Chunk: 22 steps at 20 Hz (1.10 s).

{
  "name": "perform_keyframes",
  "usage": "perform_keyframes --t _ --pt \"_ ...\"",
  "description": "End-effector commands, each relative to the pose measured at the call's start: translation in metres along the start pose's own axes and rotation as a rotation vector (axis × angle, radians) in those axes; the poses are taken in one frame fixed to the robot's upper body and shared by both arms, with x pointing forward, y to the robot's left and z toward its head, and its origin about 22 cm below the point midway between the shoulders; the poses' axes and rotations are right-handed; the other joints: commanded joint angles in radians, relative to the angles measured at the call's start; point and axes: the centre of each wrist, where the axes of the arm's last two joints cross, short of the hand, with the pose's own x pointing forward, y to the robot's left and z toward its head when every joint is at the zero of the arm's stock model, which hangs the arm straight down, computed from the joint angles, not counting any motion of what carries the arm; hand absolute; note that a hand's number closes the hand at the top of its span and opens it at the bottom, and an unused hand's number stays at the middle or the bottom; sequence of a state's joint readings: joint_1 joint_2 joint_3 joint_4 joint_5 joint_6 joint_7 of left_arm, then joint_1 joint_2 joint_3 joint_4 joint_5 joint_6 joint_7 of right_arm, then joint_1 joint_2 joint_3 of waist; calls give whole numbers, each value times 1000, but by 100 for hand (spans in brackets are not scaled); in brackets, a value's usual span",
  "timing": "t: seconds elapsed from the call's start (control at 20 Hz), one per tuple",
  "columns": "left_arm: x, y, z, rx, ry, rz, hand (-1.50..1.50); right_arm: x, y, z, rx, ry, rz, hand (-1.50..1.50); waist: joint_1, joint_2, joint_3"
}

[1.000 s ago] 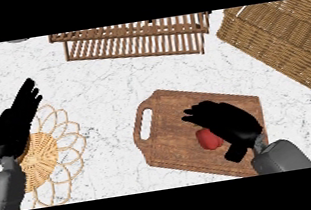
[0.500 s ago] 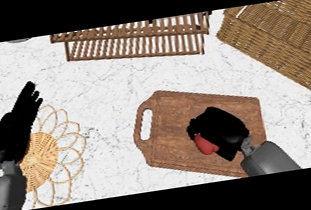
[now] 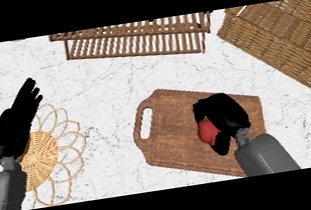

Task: Pick the bell pepper from the cutting board and place it in the basket

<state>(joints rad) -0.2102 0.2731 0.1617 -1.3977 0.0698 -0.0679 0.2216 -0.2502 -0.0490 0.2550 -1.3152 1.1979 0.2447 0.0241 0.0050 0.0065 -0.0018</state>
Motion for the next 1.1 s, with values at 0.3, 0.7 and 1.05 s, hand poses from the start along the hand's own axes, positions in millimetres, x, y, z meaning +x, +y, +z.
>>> perform_keyframes --t 0.3,0.7,1.05 --pt "17 -17 -11 -70 -39 5 0 9 -65 -31 -425 432 -575 150 91 14 10" --pt "25 -27 -20 -58 -13 -16 0 96 -140 -64 -854 367 -611 150 74 4 1" --pt "-1 -25 -3 -39 11 -5 0 140 -207 -85 -946 508 -579 150 40 -3 0"
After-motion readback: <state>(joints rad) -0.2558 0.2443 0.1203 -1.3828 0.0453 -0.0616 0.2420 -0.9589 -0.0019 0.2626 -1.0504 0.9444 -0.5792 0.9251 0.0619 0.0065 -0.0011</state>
